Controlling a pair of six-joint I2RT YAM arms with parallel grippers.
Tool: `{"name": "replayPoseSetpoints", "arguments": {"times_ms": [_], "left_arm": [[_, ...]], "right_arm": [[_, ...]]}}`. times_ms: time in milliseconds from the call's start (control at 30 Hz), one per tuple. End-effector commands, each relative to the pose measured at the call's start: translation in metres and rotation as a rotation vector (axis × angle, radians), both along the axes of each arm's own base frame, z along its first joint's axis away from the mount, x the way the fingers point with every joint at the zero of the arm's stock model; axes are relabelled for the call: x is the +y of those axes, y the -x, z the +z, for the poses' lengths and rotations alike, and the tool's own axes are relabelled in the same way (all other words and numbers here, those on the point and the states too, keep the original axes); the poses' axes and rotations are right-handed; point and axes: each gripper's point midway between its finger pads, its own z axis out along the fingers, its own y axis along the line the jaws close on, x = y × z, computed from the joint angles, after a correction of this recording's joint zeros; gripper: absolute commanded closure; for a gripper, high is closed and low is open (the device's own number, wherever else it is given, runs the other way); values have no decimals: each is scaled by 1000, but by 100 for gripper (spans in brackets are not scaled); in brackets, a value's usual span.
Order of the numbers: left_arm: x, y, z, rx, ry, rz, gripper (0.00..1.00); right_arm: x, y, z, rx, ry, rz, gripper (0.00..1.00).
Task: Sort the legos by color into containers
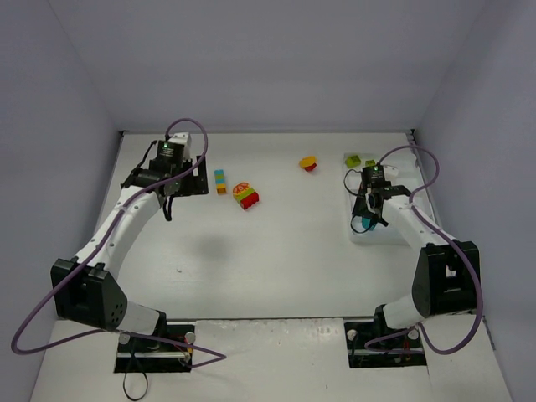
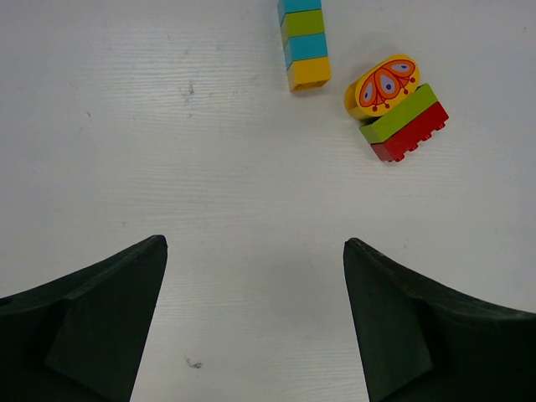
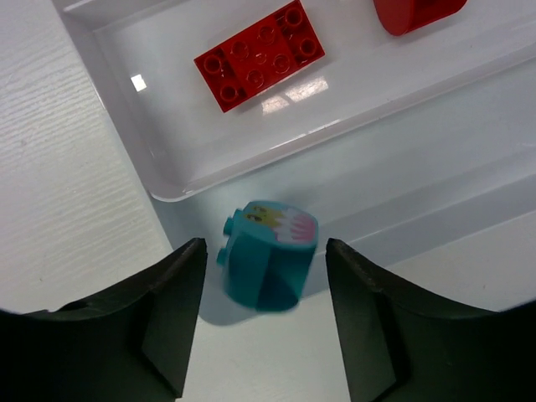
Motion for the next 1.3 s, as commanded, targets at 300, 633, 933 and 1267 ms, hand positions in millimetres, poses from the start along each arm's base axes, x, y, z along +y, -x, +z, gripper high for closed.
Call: {"name": "replayPoseSetpoints", "arguments": {"times_ms": [300,633,933,1267], "left_arm": [[-29,-5,-2,-45,-35,-126,20],[-32,-2,9,-73,-11,-121,20],[-7,-6,15,-86,-17,-7,20],[-1,-10,10,-75,15,28,20]], "right_arm": [[14,-6,35,-145,-41,57,35],[168,-35,121,-495,-214,694,23],[281,-62,85,-491,-249,1017,0],[357,-95,45,-473,-252,1175,0]]}}
